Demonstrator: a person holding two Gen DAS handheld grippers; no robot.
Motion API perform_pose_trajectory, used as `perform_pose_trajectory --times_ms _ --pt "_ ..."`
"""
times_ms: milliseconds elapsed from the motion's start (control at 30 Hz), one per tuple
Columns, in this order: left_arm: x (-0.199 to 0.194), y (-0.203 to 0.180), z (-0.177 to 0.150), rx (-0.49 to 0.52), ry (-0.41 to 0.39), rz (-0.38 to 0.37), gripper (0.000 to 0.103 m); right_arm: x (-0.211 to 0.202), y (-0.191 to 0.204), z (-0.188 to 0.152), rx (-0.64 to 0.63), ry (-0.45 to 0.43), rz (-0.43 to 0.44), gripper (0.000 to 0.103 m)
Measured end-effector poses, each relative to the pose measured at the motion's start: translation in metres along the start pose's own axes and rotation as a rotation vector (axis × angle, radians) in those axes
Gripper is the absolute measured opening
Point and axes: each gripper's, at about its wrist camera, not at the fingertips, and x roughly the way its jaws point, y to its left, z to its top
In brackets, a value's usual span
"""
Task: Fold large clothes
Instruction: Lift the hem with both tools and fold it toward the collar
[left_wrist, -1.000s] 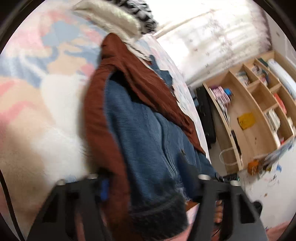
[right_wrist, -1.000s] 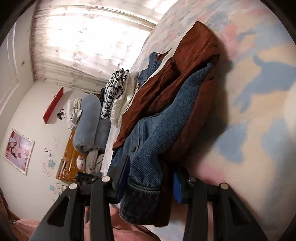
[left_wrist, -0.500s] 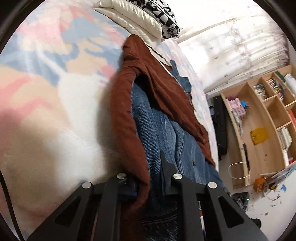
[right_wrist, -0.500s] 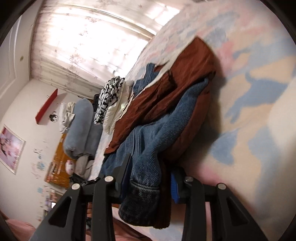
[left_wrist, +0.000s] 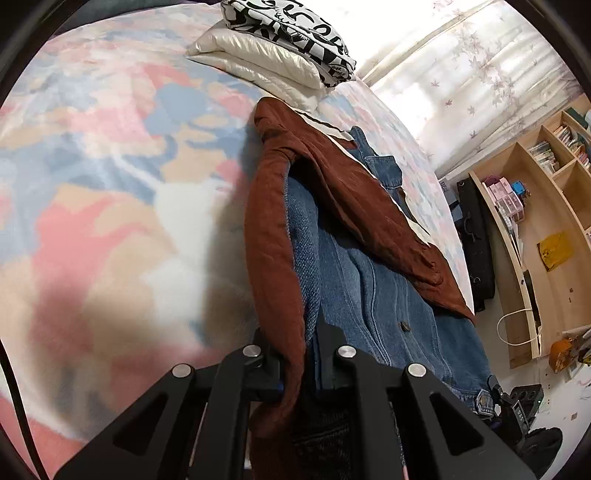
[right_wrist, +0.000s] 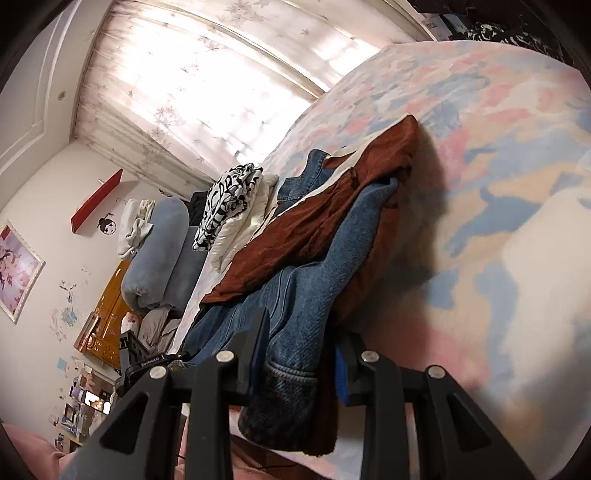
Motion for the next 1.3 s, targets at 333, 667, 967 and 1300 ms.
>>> perform_pose_trajectory --times_ms 333,667,967,1300 --pt "-0.021 0.007 -0.005 -0.045 0.05 -0.035 0.008 -0.013 0.003 0.003 0.055 0.01 0.042 0.03" --pt "-0.013 -0.008 0.031 -0.106 0.059 -0.127 0.008 -0.001 -0.004 0.041 0.195 -0.012 0.091 0.031" --pt "0.043 -0.03 0.127 -0.198 0.05 -0.17 0.008 0.06 -0.014 0.135 0.34 -0.037 0.141 0.033" --pt "0.137 -0.008 0.213 -0.331 -0.016 -0.11 0.045 0.153 -0.072 0.205 0.49 -0.031 0.038 0.076"
